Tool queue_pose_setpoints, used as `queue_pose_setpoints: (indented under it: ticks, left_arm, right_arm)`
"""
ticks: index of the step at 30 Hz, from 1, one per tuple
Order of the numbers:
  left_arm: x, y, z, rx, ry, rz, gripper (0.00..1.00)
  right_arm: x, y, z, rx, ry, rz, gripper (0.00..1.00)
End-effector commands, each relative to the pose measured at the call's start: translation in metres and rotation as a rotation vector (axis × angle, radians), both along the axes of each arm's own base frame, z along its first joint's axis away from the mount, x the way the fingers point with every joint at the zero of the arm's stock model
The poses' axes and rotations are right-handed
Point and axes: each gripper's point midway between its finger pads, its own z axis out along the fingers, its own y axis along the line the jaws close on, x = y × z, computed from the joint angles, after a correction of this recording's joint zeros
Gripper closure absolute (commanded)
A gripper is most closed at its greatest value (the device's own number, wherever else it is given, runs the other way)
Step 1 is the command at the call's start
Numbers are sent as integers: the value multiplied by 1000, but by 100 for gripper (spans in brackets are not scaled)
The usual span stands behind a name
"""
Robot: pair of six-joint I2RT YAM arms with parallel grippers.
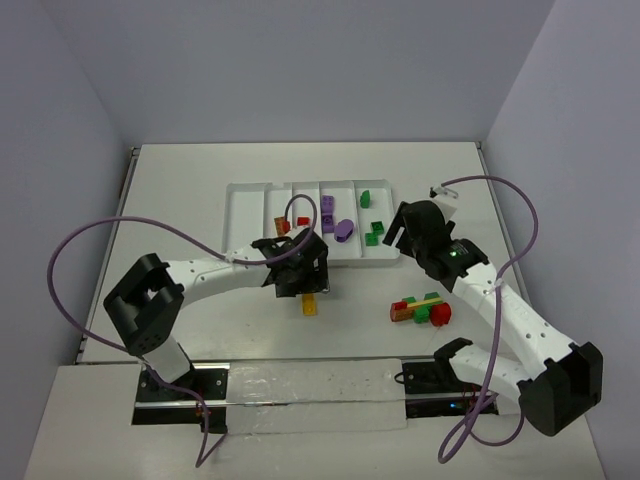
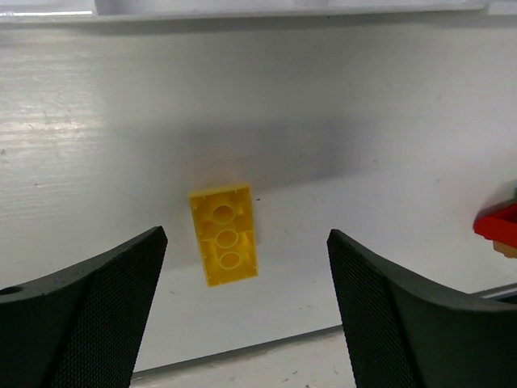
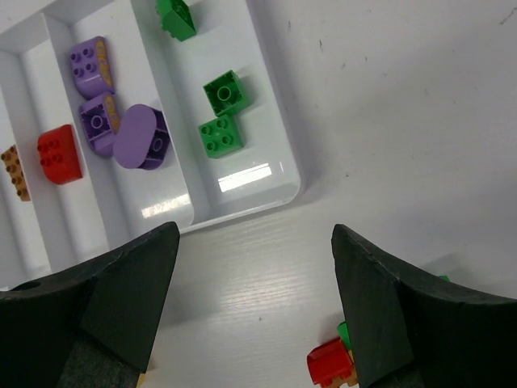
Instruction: Sort the legos into containers by color
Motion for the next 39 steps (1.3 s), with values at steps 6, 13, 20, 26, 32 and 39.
queue_pose_setpoints:
  ticks: [6,13,20,26,32,39]
  left_arm:
    - [5,-6,-14,70,-7,92,21]
    - [-1,-4,-27,160,2,80,45]
    - [15,10,14,232,-99,100,88]
    - [69,61,97,266,-252,212,92]
    - [152,145,150,165,-371,395,93]
    - [222,176,133,135,-387,476,91]
  right_arm:
    - [-4,-13,14,-13,-58,-36,16]
    - [-6,-12,9,-2,-49,-39,16]
    - [-5,-12,12,3,-57,-41,16]
    - [-7,-13,16,9,-70,-42,16]
    - [-11,-12,16,20,-74,-30,16]
    - [-24,-1,9,90,-61,22,16]
